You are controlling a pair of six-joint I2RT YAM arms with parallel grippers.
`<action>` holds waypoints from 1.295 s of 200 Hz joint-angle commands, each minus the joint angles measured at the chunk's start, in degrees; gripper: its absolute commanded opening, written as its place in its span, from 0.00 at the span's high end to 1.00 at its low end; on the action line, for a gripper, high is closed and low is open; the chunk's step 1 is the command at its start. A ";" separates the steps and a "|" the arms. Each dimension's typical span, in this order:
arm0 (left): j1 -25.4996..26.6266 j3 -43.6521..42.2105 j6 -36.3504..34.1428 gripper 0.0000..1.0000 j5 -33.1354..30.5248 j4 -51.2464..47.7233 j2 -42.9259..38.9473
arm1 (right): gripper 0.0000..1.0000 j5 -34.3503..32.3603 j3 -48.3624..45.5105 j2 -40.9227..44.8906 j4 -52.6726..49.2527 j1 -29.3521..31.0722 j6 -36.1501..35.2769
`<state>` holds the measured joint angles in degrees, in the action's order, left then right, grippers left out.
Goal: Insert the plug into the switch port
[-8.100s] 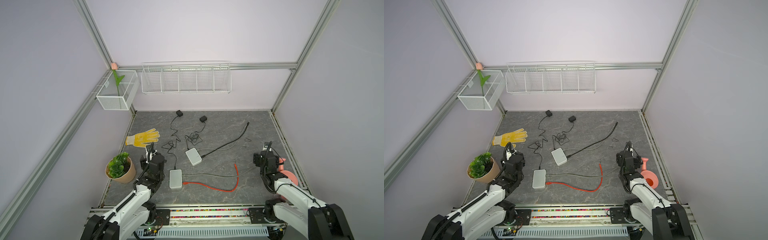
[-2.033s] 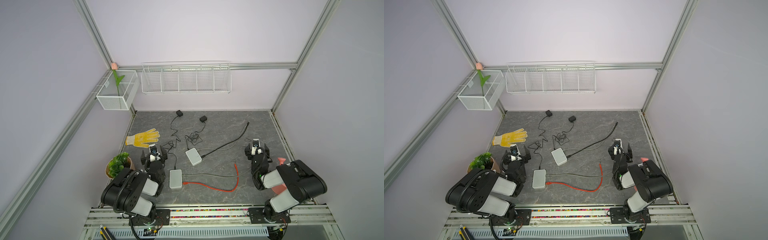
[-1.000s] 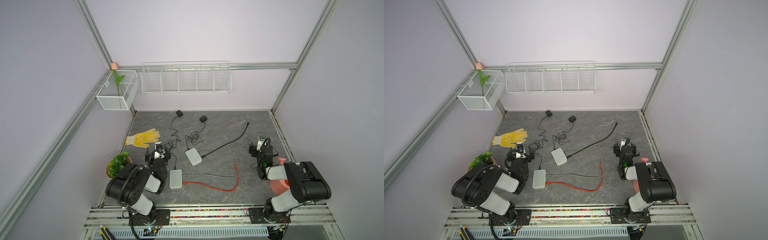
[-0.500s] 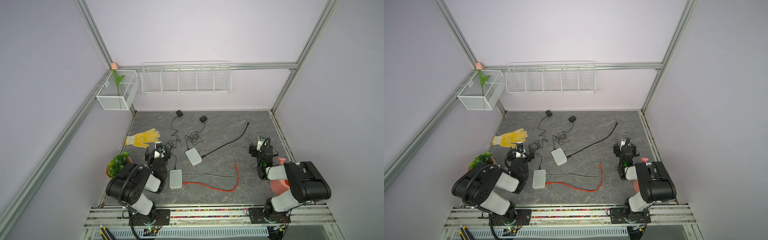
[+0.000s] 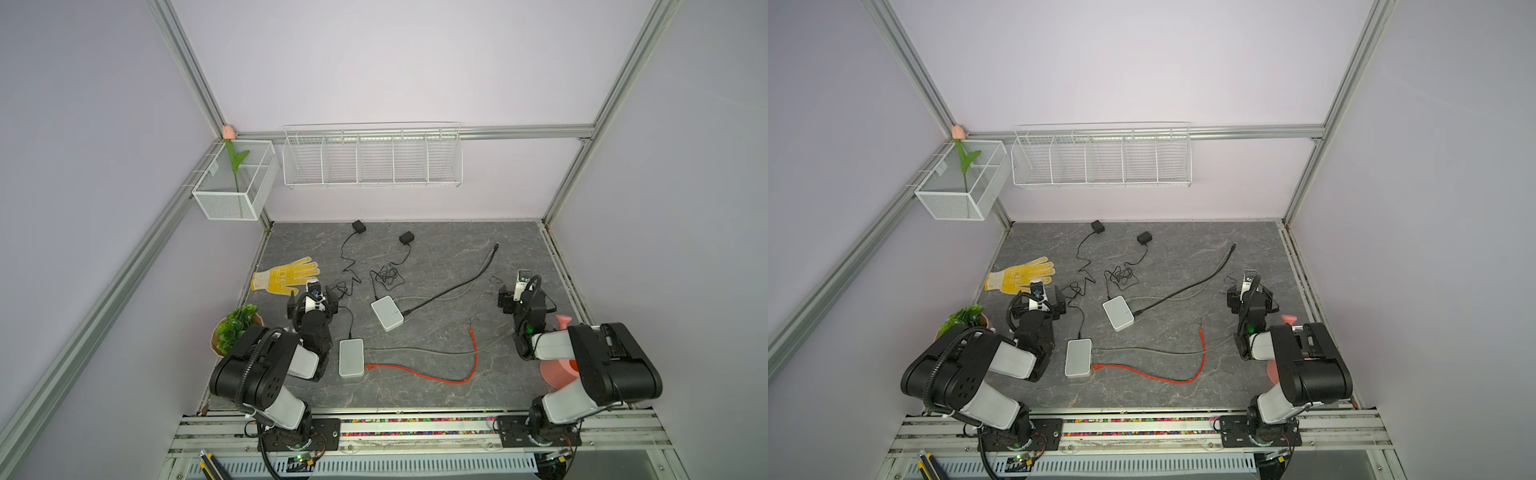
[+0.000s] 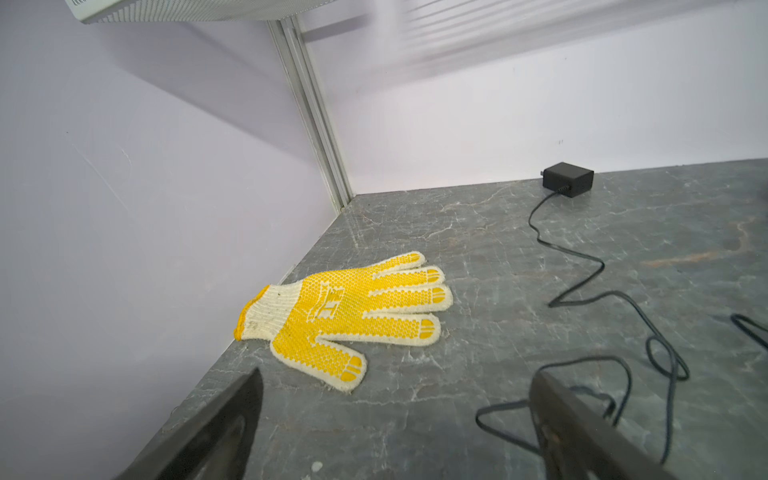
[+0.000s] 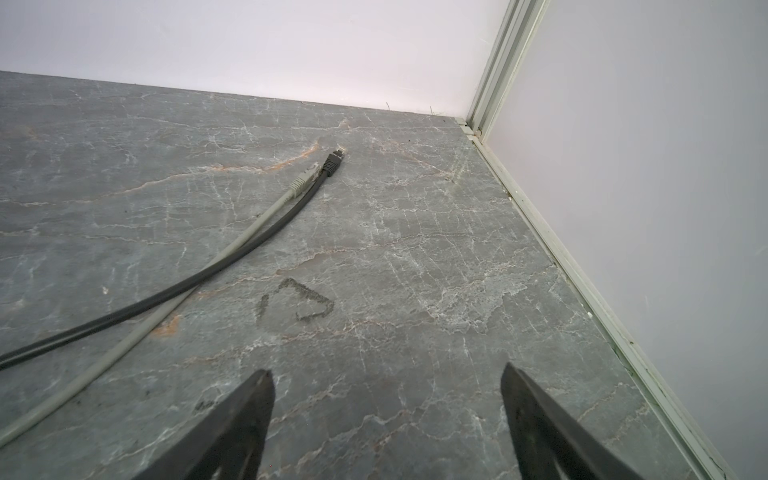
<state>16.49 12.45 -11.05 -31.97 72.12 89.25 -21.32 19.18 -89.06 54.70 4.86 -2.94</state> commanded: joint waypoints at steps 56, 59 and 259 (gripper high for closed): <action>-8.67 7.85 10.29 0.01 11.23 -19.17 -2.05 | 0.11 0.32 0.86 0.37 0.53 -0.42 1.22; -8.90 8.25 10.35 0.00 11.05 -18.51 -1.18 | 0.11 0.32 0.93 0.36 0.38 -0.55 1.38; -12.27 3.96 12.99 0.01 15.12 -9.67 -0.64 | 0.11 2.21 1.21 0.90 -1.01 -2.51 3.20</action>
<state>4.51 21.06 1.52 -18.76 53.04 88.51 -19.59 19.73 -89.06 53.34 2.33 -0.58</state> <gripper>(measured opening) 0.993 0.889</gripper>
